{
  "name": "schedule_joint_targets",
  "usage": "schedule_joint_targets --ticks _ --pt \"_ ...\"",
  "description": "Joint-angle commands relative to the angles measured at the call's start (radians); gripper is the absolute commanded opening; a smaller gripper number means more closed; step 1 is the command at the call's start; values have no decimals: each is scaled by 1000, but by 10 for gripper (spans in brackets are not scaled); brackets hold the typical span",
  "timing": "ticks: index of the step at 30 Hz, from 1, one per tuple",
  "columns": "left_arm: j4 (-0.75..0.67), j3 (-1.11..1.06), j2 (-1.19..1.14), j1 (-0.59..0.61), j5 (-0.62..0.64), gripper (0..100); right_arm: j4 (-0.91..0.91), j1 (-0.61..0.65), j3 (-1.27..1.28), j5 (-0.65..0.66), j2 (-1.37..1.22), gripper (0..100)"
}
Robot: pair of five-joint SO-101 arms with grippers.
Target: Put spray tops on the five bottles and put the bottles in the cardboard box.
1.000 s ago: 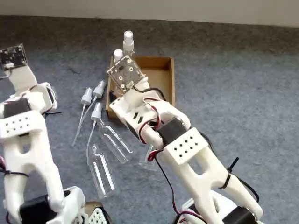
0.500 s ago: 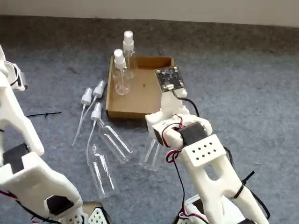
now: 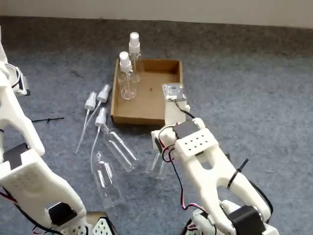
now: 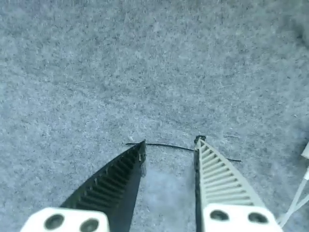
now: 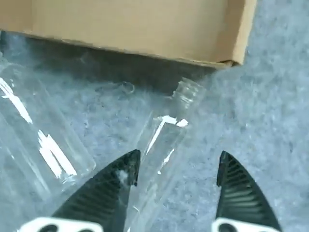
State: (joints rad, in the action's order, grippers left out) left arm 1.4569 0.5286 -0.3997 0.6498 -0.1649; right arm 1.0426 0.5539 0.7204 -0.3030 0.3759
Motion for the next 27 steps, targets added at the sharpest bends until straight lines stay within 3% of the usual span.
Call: schedule_joint_targets --ticks 1,8,13,17,20,25,27 --pt "-2 47 12 2 -3 165 -10 35 -31 -15 -64 218" --pt "-2 47 12 4 -3 165 -105 4 -24 -15 -217 213" --pt "-2 47 12 4 -5 165 -16 -174 -30 17 -180 170" --pt "-2 47 12 4 -5 165 -5 -349 -30 328 -113 43" --pt "-2 47 12 1 -5 165 -5 -512 -31 560 -90 10" --pt "8 47 12 -21 -3 165 -113 -694 -127 806 -186 10" --pt "41 47 12 -39 -3 165 -120 -736 -188 841 -271 10"
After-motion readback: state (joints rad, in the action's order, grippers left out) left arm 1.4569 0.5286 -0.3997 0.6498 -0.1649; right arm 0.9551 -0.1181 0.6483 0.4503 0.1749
